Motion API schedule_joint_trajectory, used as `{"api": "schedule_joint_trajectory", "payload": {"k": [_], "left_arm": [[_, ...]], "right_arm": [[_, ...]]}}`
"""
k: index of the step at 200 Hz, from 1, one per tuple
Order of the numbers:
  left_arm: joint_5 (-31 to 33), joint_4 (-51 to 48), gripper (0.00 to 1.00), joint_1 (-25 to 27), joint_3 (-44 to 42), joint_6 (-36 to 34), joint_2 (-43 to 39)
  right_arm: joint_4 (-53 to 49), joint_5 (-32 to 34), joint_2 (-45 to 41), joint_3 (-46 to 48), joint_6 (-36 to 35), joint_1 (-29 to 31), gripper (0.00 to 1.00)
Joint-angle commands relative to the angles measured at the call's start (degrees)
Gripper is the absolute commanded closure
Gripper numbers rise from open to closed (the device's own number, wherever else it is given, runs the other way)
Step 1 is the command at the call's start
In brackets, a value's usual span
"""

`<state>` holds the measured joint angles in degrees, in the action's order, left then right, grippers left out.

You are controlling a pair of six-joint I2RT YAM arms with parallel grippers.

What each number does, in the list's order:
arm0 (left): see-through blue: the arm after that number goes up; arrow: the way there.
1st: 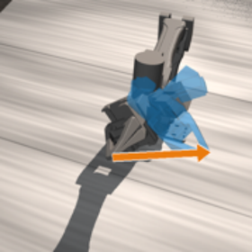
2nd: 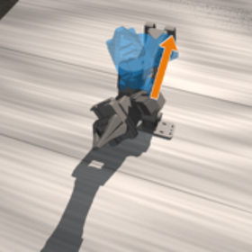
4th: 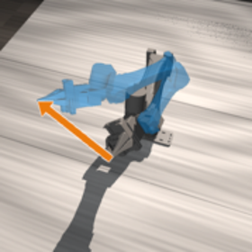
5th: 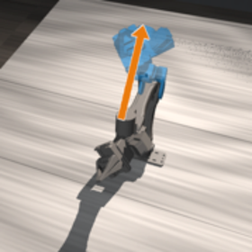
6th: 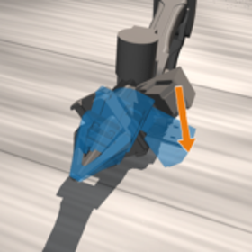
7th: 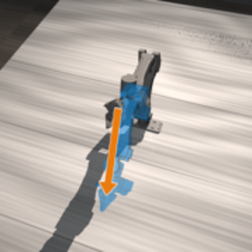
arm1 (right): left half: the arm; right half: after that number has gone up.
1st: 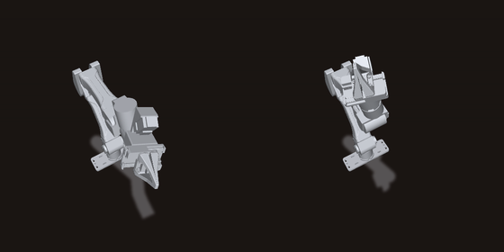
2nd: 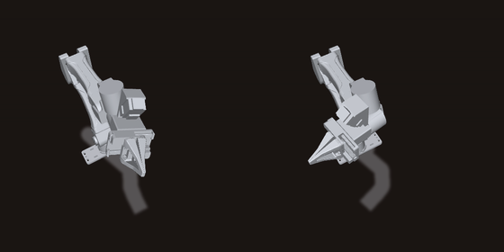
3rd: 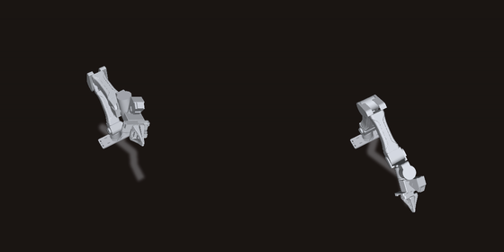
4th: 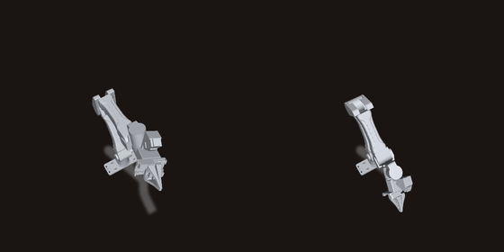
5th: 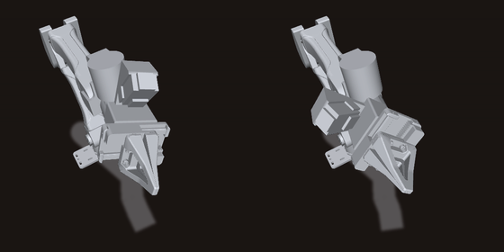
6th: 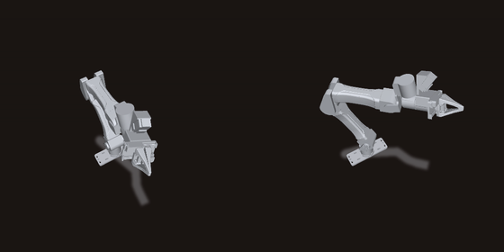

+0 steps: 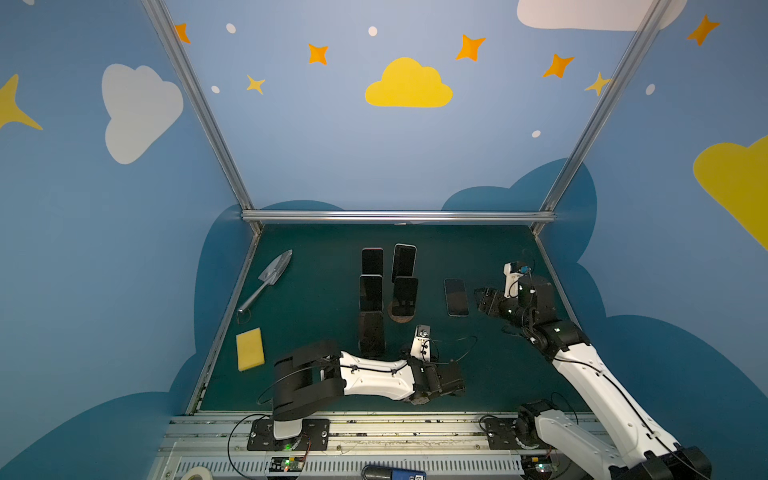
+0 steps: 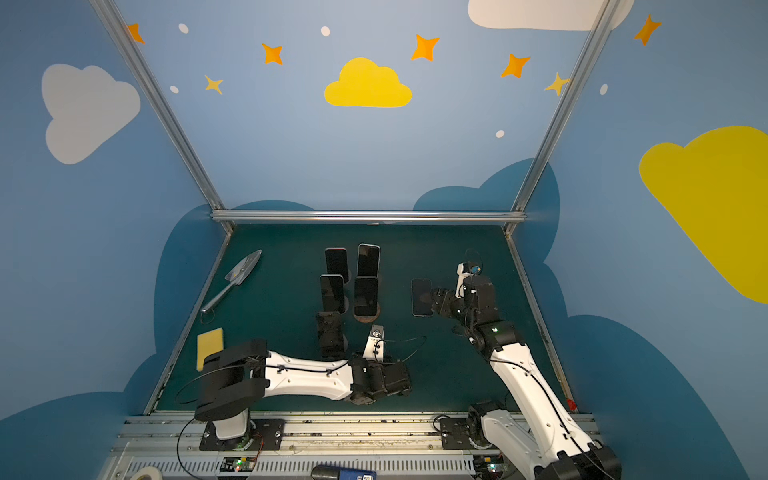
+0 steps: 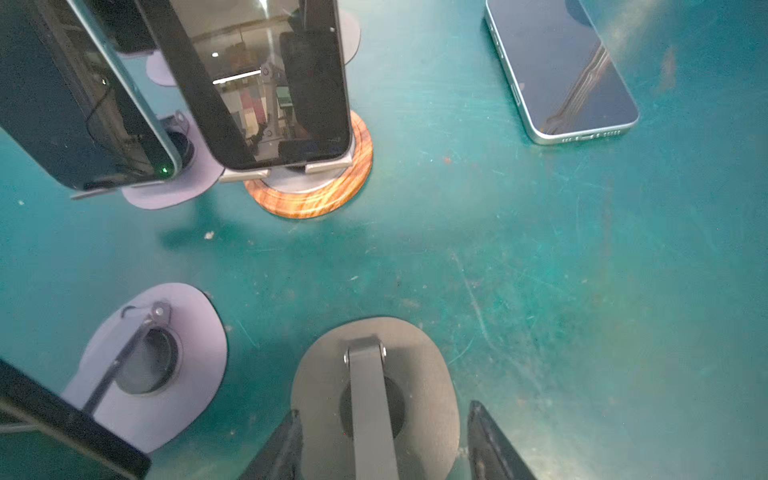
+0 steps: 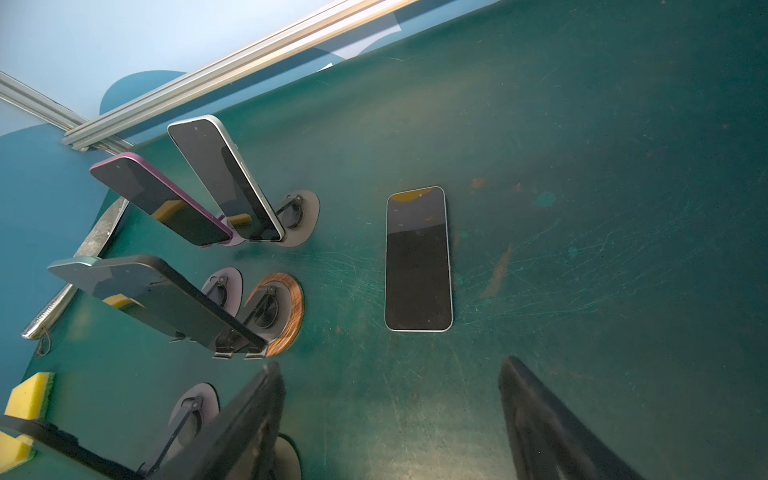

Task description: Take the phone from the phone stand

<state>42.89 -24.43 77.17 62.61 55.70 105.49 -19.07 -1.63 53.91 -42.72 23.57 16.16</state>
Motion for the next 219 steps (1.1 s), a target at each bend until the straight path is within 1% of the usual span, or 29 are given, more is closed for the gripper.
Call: {"api": "schedule_joint_trajectory", "payload": {"k": [1, 24, 48, 66, 83, 113, 133, 150, 179, 191, 219], "left_arm": [[2.5, -1.9, 0.58, 0.0, -0.8, -2.0, -1.5], [2.0, -1.7, 0.56, 0.1, -0.9, -2.9, -2.1], [2.4, -2.0, 0.55, 1.2, -0.2, -5.6, -4.1], [3.6, -4.2, 0.55, 2.6, 1.6, -8.1, -6.3], [3.5, -4.8, 0.55, 3.5, 2.5, -10.8, -8.9], [3.0, -7.7, 0.55, 4.3, 3.0, -12.4, -13.3], [4.2, -10.4, 0.56, 5.1, 3.1, -12.6, -16.8], [5.5, -15.8, 0.57, 6.1, 4.9, -11.9, -19.4], [9.5, -21.3, 0.57, 7.1, 6.7, -12.2, -24.6], [10.7, -22.0, 0.58, 7.2, 6.8, -13.7, -27.2], [14.3, -21.2, 0.58, 6.8, 6.1, -19.6, -33.1]], "right_arm": [[0.4, -0.3, -1.3, 0.7, -0.2, -0.4, 0.18], [0.3, -0.7, -1.2, 0.6, -0.2, -0.4, 0.19], [0.2, -0.4, -1.4, 0.6, -0.2, -0.4, 0.19], [0.2, -0.2, -1.1, 0.5, -0.2, -0.4, 0.19], [0.2, -0.2, -0.9, 0.2, -0.1, -0.6, 0.19], [-0.1, -0.2, -1.2, -0.2, -0.1, -0.5, 0.19], [0.0, -0.3, -1.5, -0.3, 0.0, -0.6, 0.19], [-0.3, -0.6, -1.4, -0.6, 0.1, -0.7, 0.19], [-0.3, -0.9, -1.4, -1.2, 0.2, -0.6, 0.2], [-0.5, -1.1, -1.4, -1.6, 0.2, -0.7, 0.2], [-0.3, -1.4, -1.3, -2.0, 0.3, -0.7, 0.2]]}}
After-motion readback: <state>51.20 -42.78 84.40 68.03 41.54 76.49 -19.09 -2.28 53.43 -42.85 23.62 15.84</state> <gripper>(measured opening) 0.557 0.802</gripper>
